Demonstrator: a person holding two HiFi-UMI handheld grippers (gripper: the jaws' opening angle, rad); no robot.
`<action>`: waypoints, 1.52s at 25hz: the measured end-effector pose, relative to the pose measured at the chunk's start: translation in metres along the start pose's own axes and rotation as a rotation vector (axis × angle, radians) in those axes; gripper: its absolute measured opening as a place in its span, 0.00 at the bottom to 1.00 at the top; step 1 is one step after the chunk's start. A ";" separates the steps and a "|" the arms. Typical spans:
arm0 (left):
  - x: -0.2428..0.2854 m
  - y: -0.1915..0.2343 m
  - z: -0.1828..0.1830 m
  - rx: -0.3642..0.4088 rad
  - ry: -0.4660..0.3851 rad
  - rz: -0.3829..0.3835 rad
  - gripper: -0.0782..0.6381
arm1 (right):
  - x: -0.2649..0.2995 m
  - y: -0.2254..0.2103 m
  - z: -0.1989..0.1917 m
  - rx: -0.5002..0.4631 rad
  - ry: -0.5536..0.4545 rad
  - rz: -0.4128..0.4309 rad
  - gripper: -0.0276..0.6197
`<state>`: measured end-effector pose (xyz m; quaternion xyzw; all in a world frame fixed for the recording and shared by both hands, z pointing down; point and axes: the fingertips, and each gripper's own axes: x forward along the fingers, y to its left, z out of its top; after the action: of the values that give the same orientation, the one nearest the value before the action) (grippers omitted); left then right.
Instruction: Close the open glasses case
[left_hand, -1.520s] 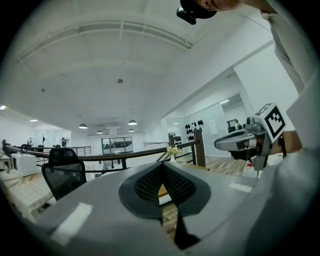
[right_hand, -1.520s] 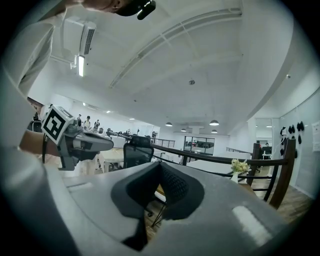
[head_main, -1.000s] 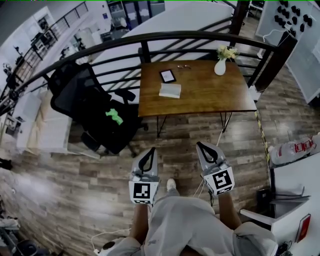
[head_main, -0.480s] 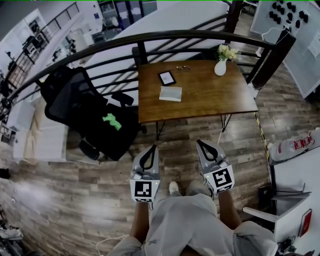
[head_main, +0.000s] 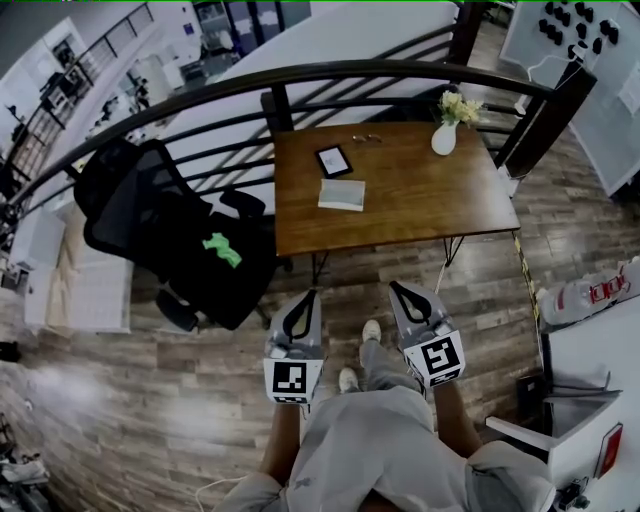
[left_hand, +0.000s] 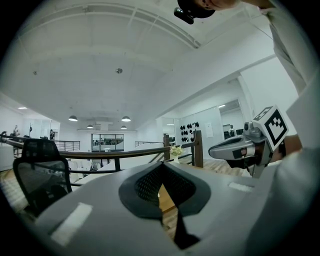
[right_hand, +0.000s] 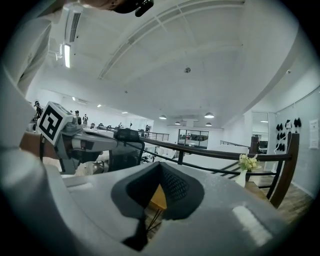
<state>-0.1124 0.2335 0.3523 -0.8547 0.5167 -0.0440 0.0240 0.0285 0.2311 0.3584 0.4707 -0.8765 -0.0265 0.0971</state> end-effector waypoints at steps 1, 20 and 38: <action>0.005 0.002 0.001 0.000 0.001 0.003 0.14 | 0.005 -0.004 0.001 -0.001 -0.004 0.005 0.05; 0.135 0.022 0.015 0.022 0.029 0.084 0.14 | 0.100 -0.109 0.016 0.000 -0.053 0.127 0.05; 0.218 0.032 0.003 0.008 0.083 0.127 0.14 | 0.166 -0.169 0.000 0.038 -0.031 0.204 0.05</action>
<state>-0.0398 0.0255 0.3578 -0.8175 0.5703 -0.0796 0.0087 0.0777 -0.0003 0.3596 0.3804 -0.9216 -0.0070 0.0768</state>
